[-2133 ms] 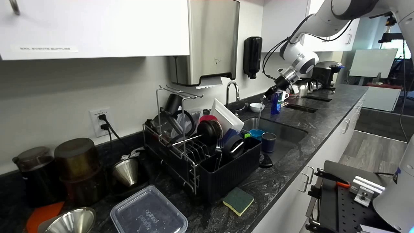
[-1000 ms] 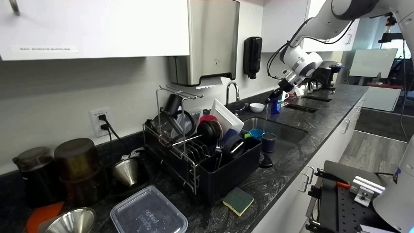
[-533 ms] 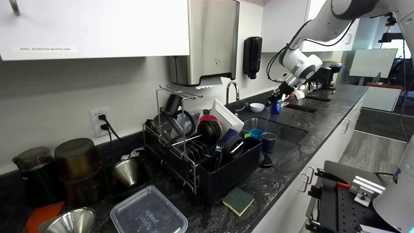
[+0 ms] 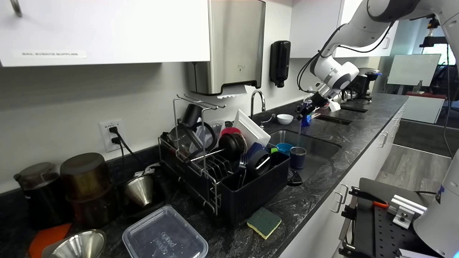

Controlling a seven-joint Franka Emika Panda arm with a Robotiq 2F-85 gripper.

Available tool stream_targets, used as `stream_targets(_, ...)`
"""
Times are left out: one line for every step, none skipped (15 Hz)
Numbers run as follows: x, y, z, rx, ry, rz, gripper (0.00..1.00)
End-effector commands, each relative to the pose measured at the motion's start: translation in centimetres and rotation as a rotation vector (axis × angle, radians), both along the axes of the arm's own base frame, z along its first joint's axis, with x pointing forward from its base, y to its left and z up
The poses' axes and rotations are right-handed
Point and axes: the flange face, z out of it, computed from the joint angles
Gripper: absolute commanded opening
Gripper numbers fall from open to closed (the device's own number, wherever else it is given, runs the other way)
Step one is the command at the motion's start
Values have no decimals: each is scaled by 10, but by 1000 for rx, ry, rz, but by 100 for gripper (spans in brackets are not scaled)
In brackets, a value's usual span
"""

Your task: Take the straw from the dish rack and put it in the mug in the sink

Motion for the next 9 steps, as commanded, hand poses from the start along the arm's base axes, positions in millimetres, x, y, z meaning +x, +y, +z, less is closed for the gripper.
stream_targets(1,0,-6,-17,8,-15,3)
stream_targets(2,0,-8,-20,9,-18,3)
stream_targets(3,0,-10,-24,11,-20,3)
stream_targets(5,1,-12,-30,18,-22,3)
stream_targets(6,2,-16,-33,24,-22,3)
stream_targets(8,3,-19,-37,29,-23,3)
stream_targets(10,4,-24,-39,37,-22,3)
stream_targets(12,6,-28,-43,45,-21,3)
stream_targets(14,8,-31,-45,50,-20,3)
